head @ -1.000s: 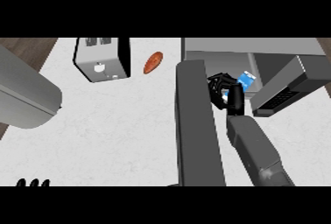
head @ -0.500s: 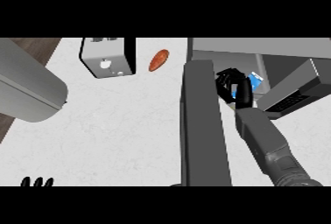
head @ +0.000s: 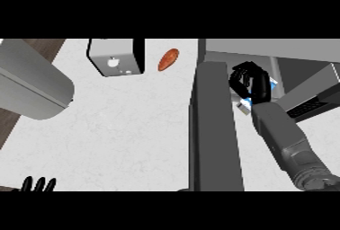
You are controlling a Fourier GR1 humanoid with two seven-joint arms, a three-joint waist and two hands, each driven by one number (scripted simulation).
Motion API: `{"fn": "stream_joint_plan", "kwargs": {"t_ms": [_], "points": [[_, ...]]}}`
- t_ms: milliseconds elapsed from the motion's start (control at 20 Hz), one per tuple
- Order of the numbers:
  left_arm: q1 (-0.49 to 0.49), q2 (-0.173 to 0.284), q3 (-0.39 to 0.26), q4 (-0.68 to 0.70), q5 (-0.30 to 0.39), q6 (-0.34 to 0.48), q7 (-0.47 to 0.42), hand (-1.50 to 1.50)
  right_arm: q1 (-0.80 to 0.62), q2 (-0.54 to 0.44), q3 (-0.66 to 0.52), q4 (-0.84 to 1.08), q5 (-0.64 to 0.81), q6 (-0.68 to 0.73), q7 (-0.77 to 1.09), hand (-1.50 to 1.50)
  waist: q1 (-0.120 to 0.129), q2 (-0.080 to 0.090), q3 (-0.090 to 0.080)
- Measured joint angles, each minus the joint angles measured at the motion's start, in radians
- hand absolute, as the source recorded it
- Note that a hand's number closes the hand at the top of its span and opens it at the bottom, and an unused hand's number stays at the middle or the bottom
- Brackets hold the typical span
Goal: Pick up the milk, place it into the microwave and close the microwave
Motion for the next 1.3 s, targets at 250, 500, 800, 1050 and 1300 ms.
{"fn": "stream_joint_plan", "kwargs": {"t_ms": [250, 500, 800, 1050, 1300], "points": [[-0.009, -0.005, -0.002, 0.012, -0.003, 0.002, 0.0, -1.5, -0.034, -0.006, -0.037, -0.007, -0.025, -0.008, -0.017, 1.5, 0.01, 0.005, 0.001], [-0.009, 0.001, 0.004, 0.022, -0.003, -0.006, -0.004, -1.5, -0.053, -0.019, -0.059, -0.012, -0.03, -0.053, -0.043, 1.5, 0.023, 0.009, 0.001], [-0.031, 0.011, 0.011, 0.037, 0.007, -0.018, 0.004, -1.5, -0.076, -0.026, -0.07, -0.004, -0.014, -0.188, -0.037, 1.5, 0.034, 0.017, 0.0], [-0.045, 0.012, 0.012, 0.052, 0.005, -0.02, 0.008, -1.5, -0.09, -0.033, -0.08, 0.0, -0.007, -0.242, -0.035, 1.5, 0.038, 0.02, 0.001], [-0.068, 0.014, 0.016, 0.054, 0.001, -0.019, 0.006, -1.5, -0.029, -0.087, -0.045, 0.099, 0.049, -0.392, 0.106, -1.5, 0.045, 0.042, -0.009]]}}
